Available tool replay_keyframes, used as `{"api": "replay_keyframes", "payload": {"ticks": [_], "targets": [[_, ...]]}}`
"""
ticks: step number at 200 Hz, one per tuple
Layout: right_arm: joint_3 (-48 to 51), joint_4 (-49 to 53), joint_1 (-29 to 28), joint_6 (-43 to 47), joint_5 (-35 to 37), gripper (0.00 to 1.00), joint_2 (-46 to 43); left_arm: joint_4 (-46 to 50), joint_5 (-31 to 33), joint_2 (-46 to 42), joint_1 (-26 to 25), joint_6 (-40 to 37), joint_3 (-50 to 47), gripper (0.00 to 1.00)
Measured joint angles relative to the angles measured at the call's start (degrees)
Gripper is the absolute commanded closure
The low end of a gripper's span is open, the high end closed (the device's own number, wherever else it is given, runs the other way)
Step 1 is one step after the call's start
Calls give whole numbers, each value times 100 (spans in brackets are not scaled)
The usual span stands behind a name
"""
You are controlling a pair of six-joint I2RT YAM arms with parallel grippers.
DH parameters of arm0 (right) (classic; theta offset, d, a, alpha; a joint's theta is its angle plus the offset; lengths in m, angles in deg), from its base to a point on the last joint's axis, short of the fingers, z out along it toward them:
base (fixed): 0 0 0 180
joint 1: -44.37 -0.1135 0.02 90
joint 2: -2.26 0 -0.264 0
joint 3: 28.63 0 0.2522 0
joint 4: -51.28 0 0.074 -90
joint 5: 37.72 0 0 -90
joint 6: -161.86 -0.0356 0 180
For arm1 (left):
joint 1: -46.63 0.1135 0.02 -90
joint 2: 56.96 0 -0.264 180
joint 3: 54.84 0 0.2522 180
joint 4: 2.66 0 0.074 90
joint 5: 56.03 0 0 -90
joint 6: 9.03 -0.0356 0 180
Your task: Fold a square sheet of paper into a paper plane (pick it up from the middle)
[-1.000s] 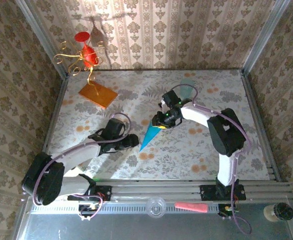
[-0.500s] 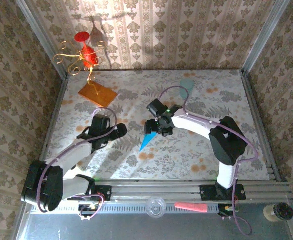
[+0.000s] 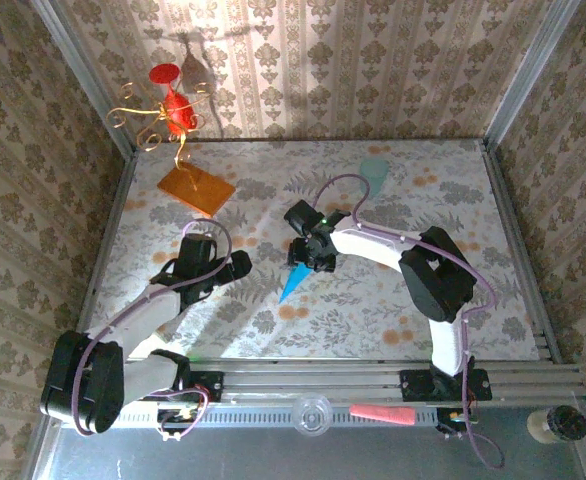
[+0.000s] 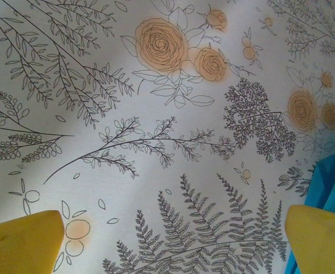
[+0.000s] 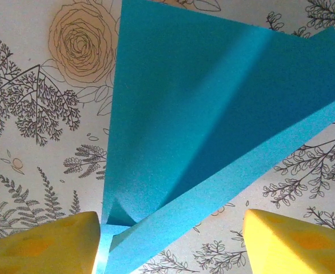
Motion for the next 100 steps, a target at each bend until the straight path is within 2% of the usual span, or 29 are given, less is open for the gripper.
{"api": "replay_keyframes", "payload": {"ticks": [54, 100], "targets": [[468, -52, 0, -275, 79, 42, -282, -39, -15, 219, 0, -39, 2, 0], [511, -149, 0, -433, 85, 59, -372, -101, -74, 337, 0, -39, 22, 0]]}}
